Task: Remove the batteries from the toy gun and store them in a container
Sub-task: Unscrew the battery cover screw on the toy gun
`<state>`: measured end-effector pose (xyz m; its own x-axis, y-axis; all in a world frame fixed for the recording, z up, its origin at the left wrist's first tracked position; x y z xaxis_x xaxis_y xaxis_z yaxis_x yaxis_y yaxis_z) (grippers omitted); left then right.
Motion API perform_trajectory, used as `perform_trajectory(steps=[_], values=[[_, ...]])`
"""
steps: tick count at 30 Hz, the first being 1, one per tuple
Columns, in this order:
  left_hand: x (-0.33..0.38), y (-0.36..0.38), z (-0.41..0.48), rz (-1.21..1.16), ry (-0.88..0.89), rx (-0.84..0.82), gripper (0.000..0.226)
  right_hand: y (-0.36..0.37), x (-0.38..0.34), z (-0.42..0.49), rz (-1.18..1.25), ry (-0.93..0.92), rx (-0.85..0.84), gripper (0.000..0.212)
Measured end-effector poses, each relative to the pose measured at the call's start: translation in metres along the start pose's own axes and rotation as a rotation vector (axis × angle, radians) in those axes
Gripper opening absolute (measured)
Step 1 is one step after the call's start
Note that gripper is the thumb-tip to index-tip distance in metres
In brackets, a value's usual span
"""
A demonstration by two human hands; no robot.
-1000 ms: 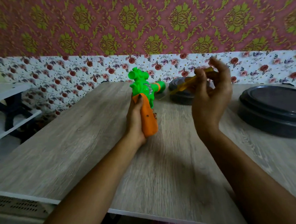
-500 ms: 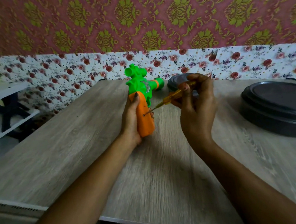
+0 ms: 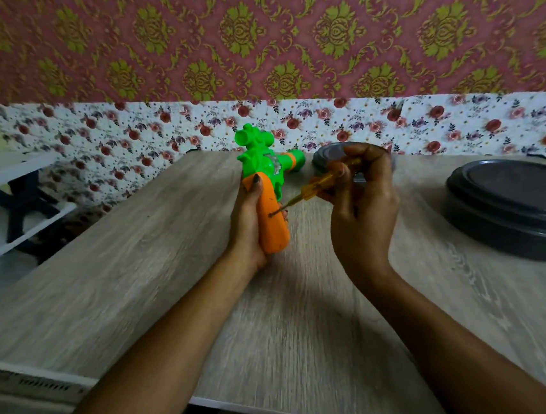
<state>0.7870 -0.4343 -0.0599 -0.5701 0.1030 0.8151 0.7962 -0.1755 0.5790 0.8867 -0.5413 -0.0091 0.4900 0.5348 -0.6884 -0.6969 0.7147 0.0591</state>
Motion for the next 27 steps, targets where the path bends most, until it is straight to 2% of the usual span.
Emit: perform_trajectory(steps=[8,10,15,20,24,27], values=[[0.001,0.002,-0.002,0.034,0.009,0.013,0.052,-0.002,0.001,0.002,0.047,0.099,-0.003,0.02],[0.001,0.0,-0.001,0.03,0.01,0.009,0.051,-0.002,-0.003,0.002,0.037,0.079,-0.027,0.024],[0.0,-0.003,0.002,0.014,0.014,-0.01,0.054,-0.001,-0.011,0.005,0.034,0.016,-0.078,0.009],[-0.001,-0.006,0.007,0.036,0.042,-0.059,0.06,-0.004,-0.015,0.004,0.014,-0.035,-0.109,0.029],[-0.002,-0.01,0.012,0.0,0.039,-0.056,0.066,-0.004,-0.02,-0.001,0.093,0.019,-0.202,0.027],[-0.002,-0.01,0.013,0.025,0.047,-0.037,0.053,-0.009,-0.027,-0.005,0.066,-0.071,-0.219,0.021]])
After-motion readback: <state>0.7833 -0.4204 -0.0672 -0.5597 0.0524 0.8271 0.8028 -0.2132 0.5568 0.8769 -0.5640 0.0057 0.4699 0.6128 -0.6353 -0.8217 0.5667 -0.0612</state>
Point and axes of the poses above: each hand's wrist, its own z-axis towards the middle knuckle, its own y-axis out of the palm, x = y × z, the point moved 3 cm from there along z, towards the middle knuckle, and after that the axes turned 5 degrees about y, right-handed, at the moved point
